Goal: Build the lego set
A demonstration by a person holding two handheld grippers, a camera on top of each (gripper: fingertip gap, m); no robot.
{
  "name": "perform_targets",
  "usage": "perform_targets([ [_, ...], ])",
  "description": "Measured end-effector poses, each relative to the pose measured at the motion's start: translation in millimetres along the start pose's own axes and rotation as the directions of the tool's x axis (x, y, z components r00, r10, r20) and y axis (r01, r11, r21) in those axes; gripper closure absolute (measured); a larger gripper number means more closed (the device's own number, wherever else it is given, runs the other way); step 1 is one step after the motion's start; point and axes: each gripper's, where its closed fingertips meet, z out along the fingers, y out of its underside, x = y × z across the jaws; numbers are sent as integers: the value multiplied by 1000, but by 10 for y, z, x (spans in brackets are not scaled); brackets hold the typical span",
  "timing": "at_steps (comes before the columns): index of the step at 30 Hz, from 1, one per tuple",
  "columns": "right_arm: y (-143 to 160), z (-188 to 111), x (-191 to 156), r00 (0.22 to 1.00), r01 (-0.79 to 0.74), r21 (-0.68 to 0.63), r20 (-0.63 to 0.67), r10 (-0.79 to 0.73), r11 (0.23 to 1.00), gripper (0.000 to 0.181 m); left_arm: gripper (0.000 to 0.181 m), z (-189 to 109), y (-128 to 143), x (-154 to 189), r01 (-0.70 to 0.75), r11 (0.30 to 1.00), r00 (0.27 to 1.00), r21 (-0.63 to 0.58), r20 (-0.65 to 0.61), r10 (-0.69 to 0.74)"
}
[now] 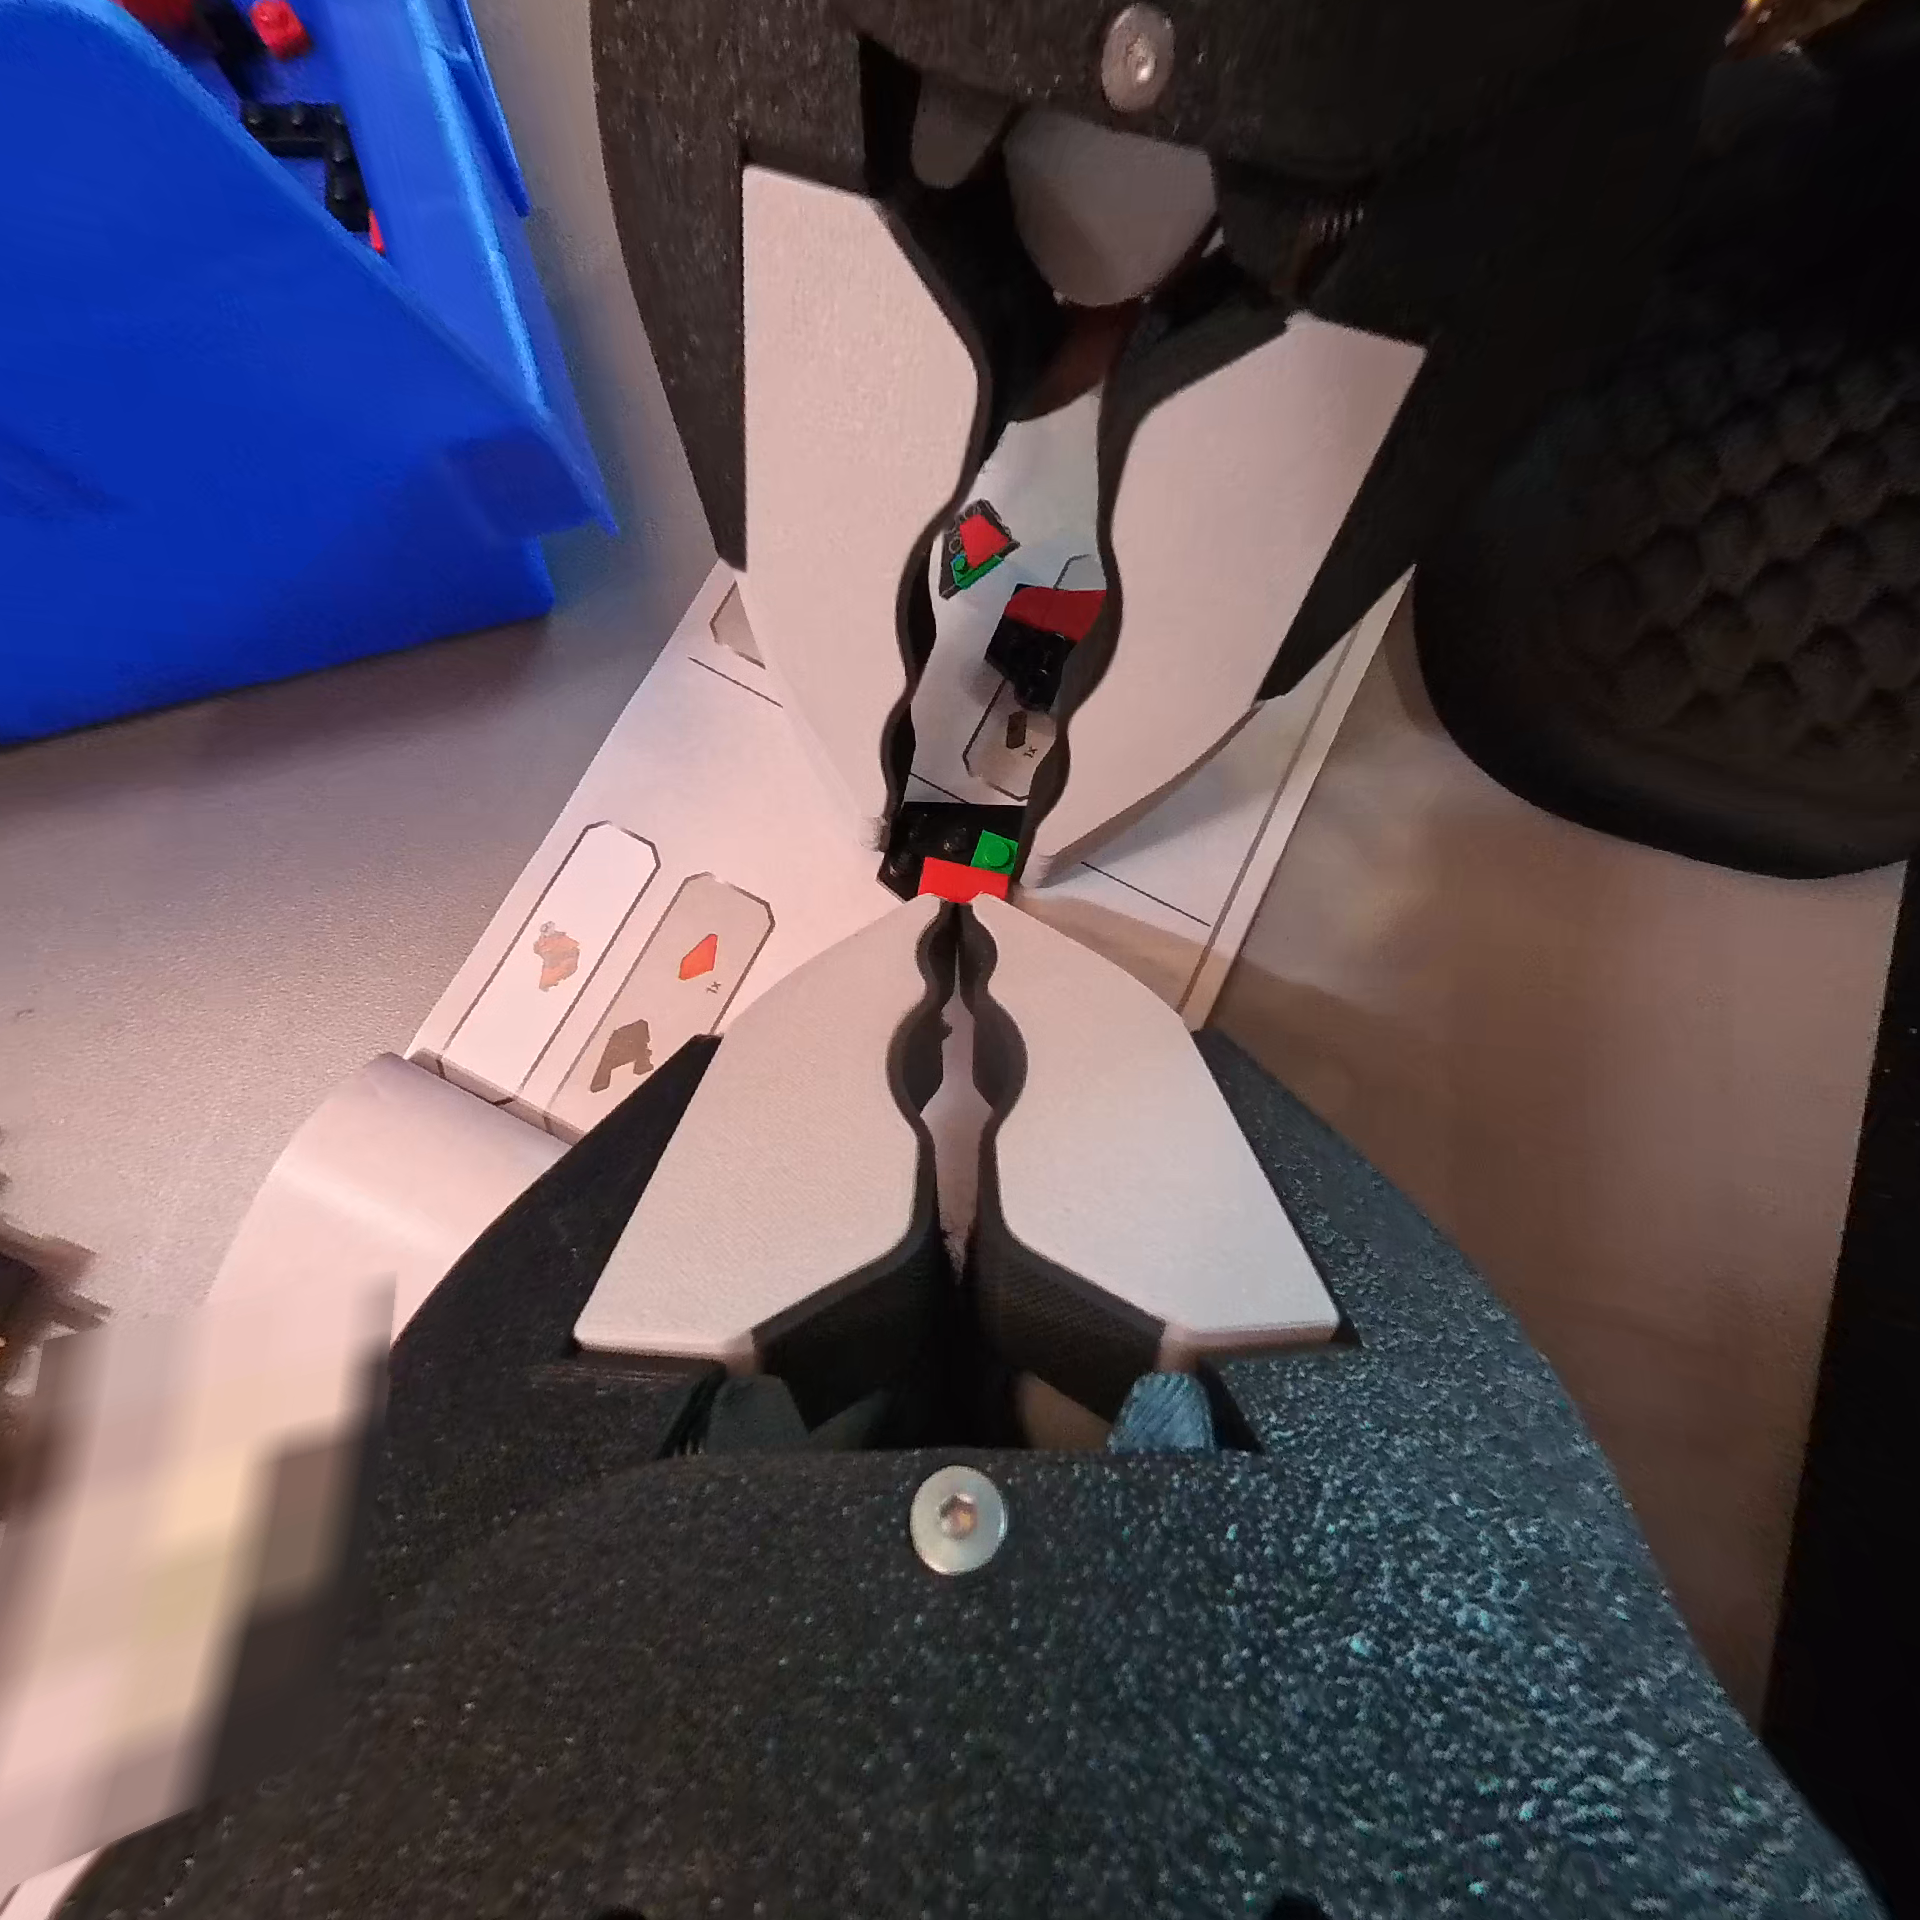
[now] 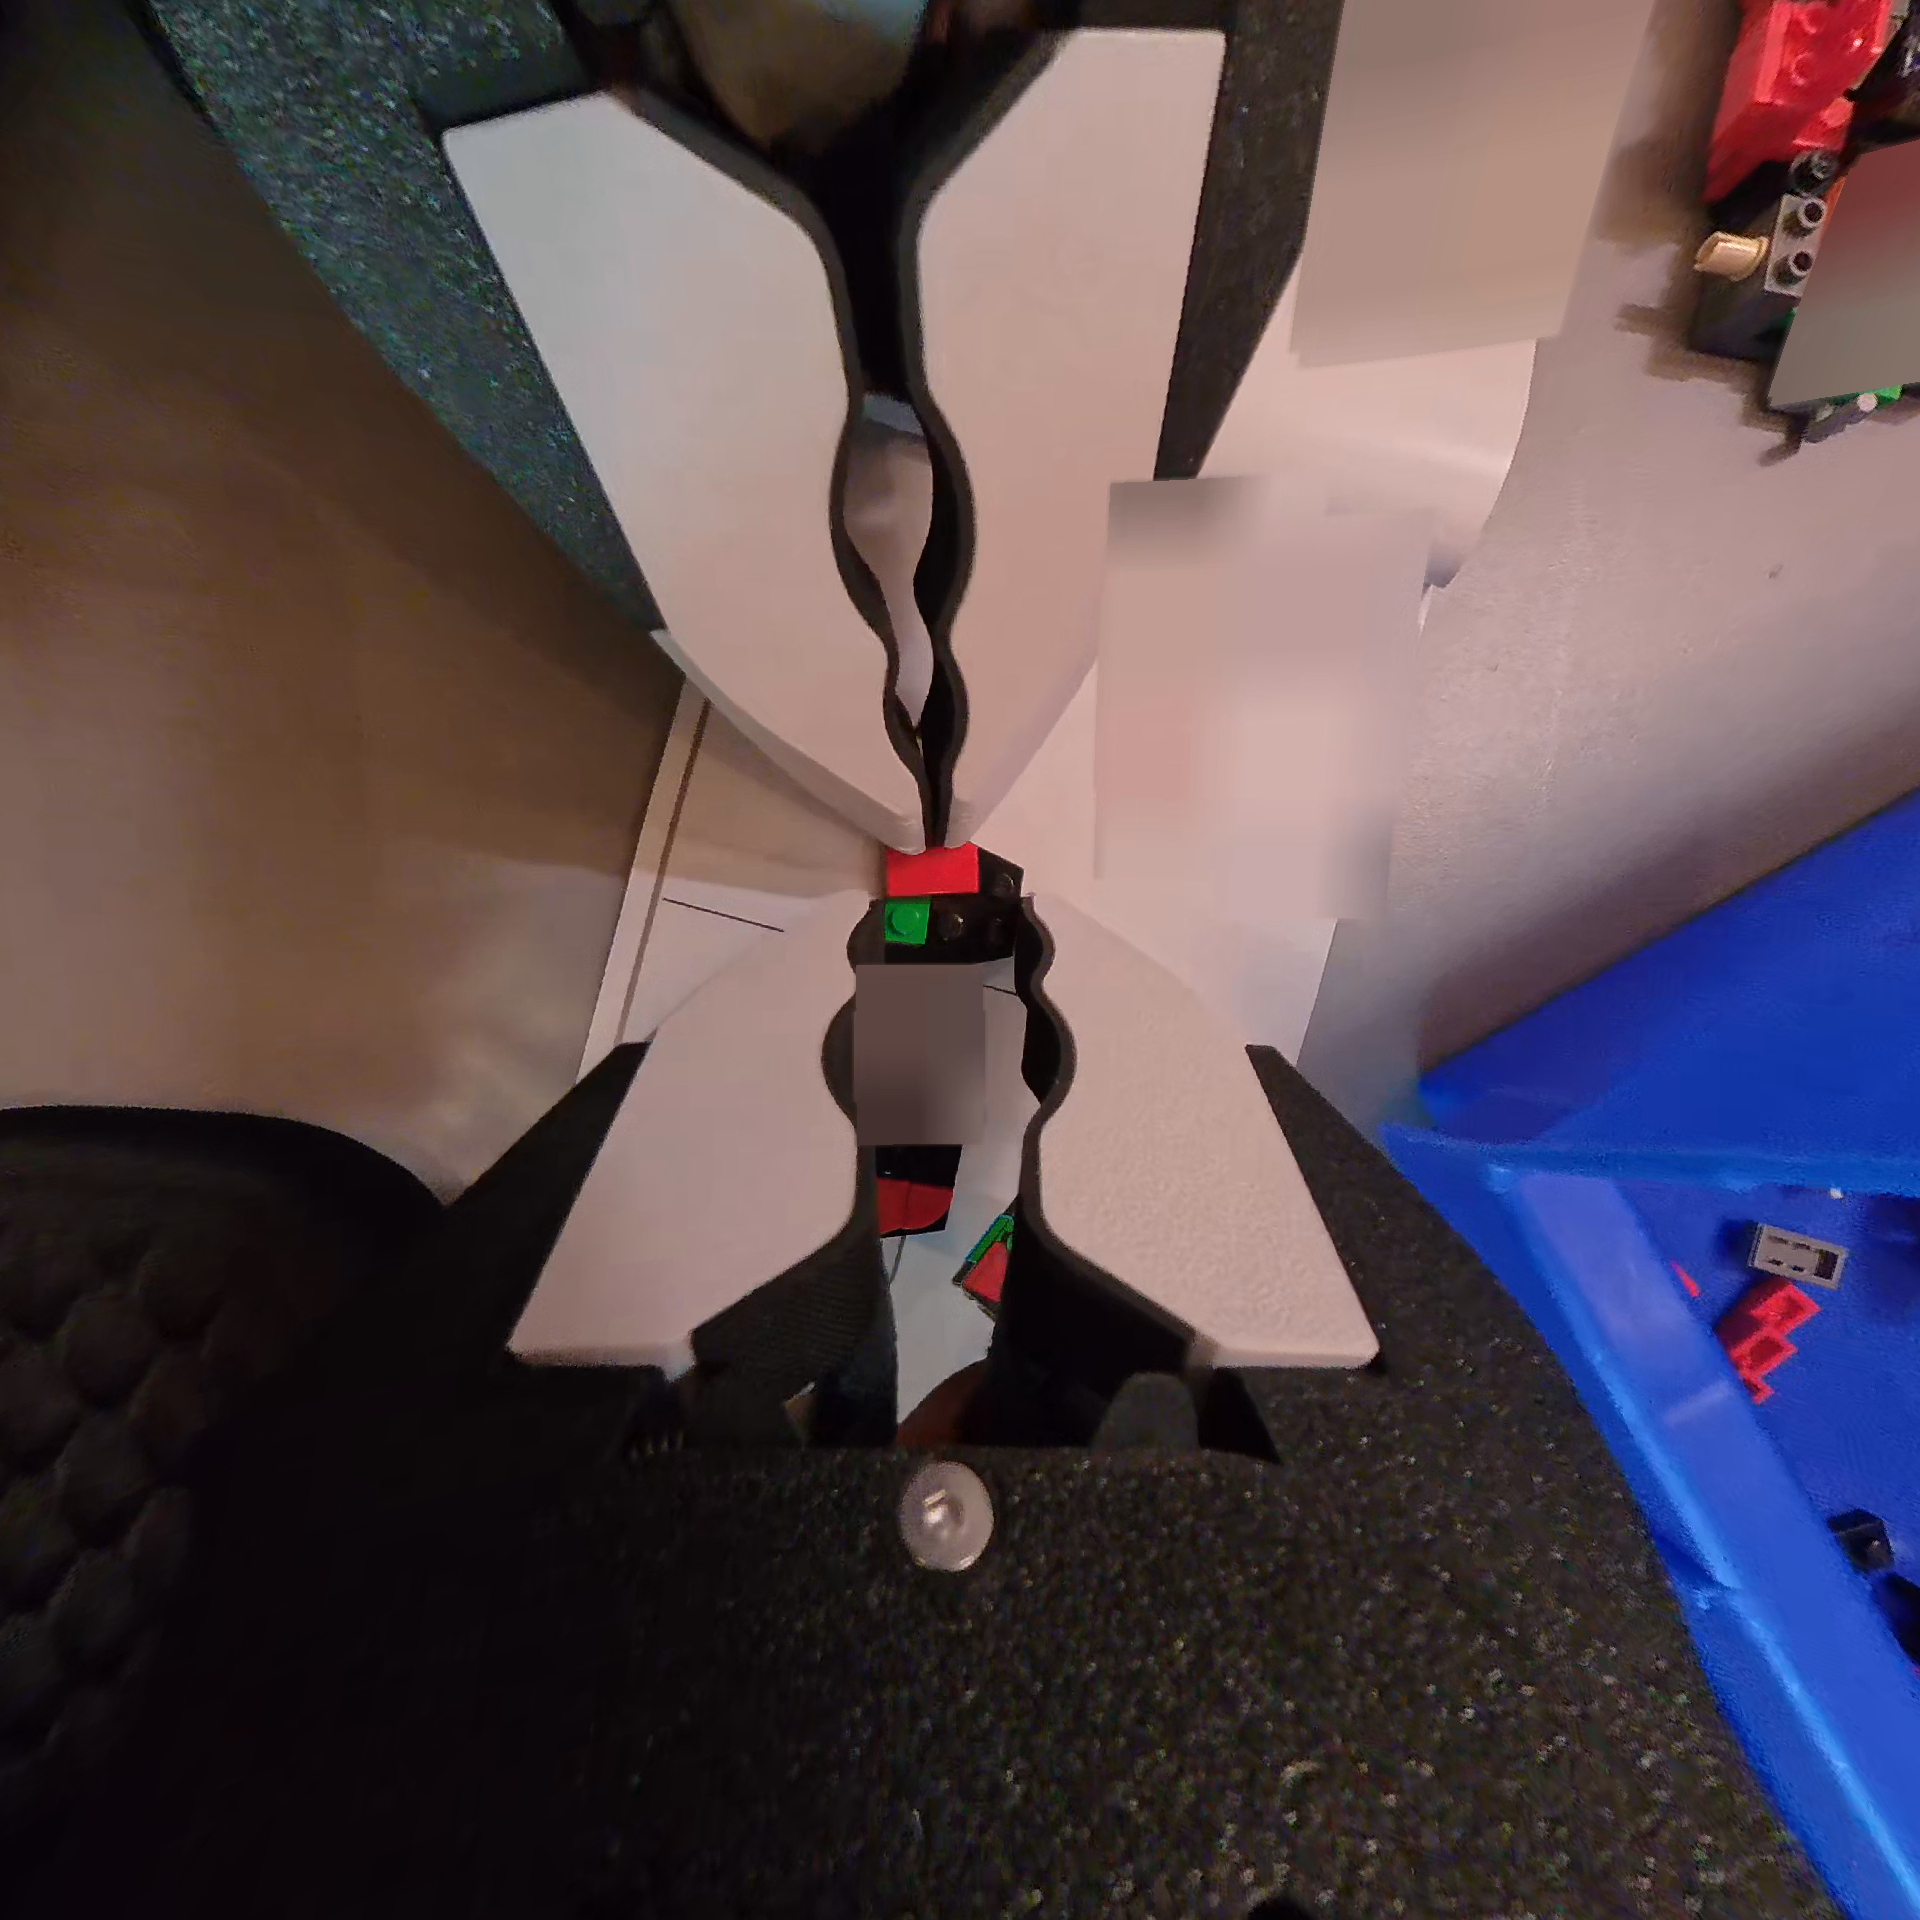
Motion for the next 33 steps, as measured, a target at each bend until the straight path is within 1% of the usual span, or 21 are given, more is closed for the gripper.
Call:
perform_targets([
  [6,3,1,2,1000,16,-10,15,-15,1000,157,181,12,-13,-18,-14,1000,998,-23,-59,12],
  [12,2,2,3,1000,8,11,13,-8,1000,157,181,12,-1,-10,-91,995,992,-33,-92,87],
  [15,2,3,4,1000,15,14,17,-15,1000,157,181,14,4,-2,-146,986,984,-75,-114,137],
  [19,1,3,5,1000,-2,43,13,2,999,157,181,20,5,7,-181,978,976,-105,-139,165],
  [20,0,4,5,1000,-4,45,11,4,999,157,181,20,3,7,-181,979,976,-96,-143,166],
  [23,-2,4,6,1000,2,55,10,-2,998,157,181,16,1,10,-106,993,980,-44,-171,97],
  [27,-21,-38,7,1000,-25,125,0,25,992,159,181,15,11,6,-118,991,984,-60,-141,109],
  [28,-65,-77,9,999,-32,167,-4,33,985,166,181,7,21,6,-107,992,985,-61,-140,98],
  [29,-125,-113,-6,999,-40,213,4,40,976,168,181,-3,43,-12,-97,993,987,-73,-133,86],
  [30,-156,-130,-20,999,-42,232,8,41,972,170,181,-8,131,-44,-107,988,988,-114,-124,93],
  [31,-147,-118,-11,999,-35,222,-7,38,974,171,181,2,102,-41,-105,990,987,-89,-129,93],
  [33,-88,-54,-9,999,-27,176,-15,30,984,171,181,16,114,-40,-215,964,975,-153,-91,203],
])
